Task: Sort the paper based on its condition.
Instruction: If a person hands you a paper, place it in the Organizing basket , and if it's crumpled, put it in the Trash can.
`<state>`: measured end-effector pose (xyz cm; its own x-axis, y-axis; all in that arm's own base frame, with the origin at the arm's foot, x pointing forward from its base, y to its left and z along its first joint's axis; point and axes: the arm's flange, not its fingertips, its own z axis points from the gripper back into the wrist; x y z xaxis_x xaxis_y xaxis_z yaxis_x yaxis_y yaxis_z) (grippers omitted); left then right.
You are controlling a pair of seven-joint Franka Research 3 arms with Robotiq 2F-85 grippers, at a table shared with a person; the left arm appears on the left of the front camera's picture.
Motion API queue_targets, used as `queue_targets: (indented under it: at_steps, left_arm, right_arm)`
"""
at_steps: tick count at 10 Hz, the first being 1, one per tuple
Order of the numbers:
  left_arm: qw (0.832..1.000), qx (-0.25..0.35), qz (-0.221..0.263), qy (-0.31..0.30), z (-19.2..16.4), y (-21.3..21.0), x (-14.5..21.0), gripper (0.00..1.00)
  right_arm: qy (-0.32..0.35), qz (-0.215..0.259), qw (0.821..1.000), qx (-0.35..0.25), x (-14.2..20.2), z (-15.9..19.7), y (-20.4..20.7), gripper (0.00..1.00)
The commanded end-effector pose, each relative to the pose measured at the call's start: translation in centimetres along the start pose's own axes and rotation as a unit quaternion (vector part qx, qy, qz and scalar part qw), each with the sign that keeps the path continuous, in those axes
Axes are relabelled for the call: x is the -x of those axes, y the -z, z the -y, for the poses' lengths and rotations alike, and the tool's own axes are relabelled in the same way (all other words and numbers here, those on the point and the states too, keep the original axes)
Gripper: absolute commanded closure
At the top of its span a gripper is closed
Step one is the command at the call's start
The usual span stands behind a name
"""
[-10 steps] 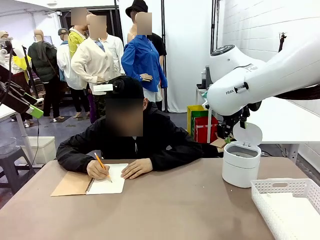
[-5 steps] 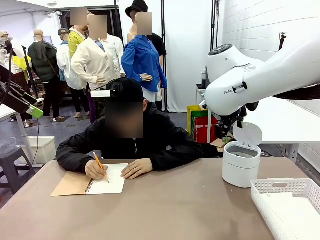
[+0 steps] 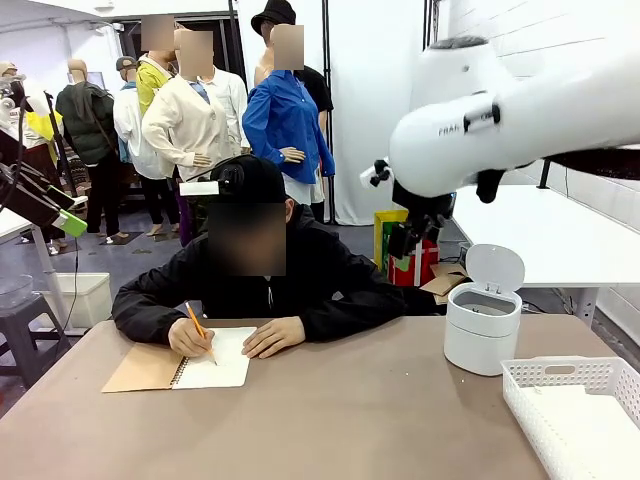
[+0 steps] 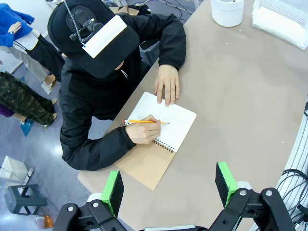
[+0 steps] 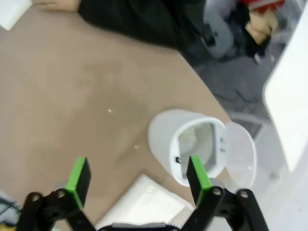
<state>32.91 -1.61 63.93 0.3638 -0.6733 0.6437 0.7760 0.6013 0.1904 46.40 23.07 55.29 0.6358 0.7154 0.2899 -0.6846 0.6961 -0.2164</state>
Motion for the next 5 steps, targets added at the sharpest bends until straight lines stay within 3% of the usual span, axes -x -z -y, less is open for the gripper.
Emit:
queue_targets:
  at_steps: [1,3,5]
  left_arm:
    - [1.0,0.002,0.003,-0.001,-0.1,-0.1,0.1,0.0]
    - [1.0,0.002,0.003,-0.001,-0.1,-0.1,0.1,0.0]
    - [1.0,0.002,0.003,-0.001,-0.1,-0.1,0.1,0.0]
  right_arm:
    - [-0.005,0.058,0.996,-0.074,1.1,-0.4,-1.4,0.0]
    - [0.012,0.135,0.985,-0.106,1.3,-2.1,-4.6,0.0]
    - [0.017,0.162,0.983,-0.085,1.5,-3.0,-6.3,0.0]
